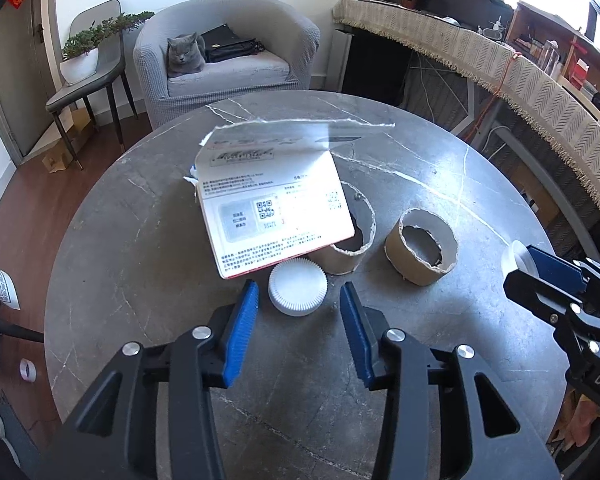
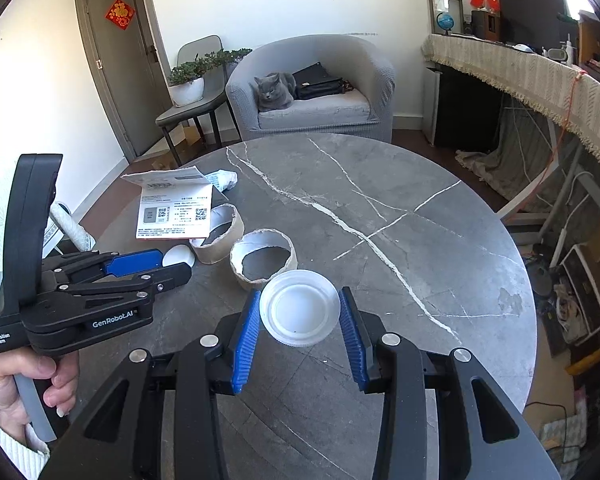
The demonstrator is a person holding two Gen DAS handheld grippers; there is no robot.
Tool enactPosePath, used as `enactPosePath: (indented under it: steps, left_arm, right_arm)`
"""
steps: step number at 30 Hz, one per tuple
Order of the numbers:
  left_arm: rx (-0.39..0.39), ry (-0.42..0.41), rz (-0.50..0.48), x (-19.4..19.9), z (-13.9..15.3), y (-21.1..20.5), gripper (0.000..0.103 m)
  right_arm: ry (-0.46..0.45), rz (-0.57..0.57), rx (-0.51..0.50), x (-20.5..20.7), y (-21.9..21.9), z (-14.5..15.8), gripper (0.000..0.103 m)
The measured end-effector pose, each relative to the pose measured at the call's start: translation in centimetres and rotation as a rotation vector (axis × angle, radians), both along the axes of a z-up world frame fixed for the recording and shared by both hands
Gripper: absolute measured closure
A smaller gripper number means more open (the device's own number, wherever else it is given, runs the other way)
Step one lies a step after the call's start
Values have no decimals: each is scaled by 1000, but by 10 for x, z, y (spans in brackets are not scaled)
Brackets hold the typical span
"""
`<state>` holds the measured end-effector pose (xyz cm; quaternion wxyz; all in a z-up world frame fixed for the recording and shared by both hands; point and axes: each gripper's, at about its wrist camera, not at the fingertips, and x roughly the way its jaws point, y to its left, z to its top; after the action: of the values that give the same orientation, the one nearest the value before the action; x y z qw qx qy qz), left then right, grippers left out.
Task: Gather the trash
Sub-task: 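Grasp the white plastic lid with right tool while left tool grasps the white bottle cap, then carry the white cap and white lid over the bin with both tools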
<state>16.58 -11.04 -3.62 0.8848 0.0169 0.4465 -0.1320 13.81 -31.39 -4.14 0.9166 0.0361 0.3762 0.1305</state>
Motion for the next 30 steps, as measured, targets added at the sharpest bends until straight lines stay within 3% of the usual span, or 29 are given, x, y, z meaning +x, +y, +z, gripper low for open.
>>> enactPosePath:
  steps: [3,5,6,16,24,30]
  left_arm:
    - [16,-3,16,3,0,-2,58]
    - [37,-9,21,3,0,-3,63]
    - [43,-13,24,3,-1,-3,70]
    - [18,-1,-9,-14,1,2,71]
    - [-39,-13,-74,-44,6,14,71]
    - [-19,-42,-131,-74,9,33,71]
  right_arm:
    - [-1,4,8,0,-1,0,64]
    - [0,4,10,-1,-1,0,64]
    - [0,4,10,-1,-2,0,64]
    - [-5,-2,9,-5,-3,4,64]
    - [8,48,20,-14,23,1,64]
    - [20,98,45,-23,42,-3,64]
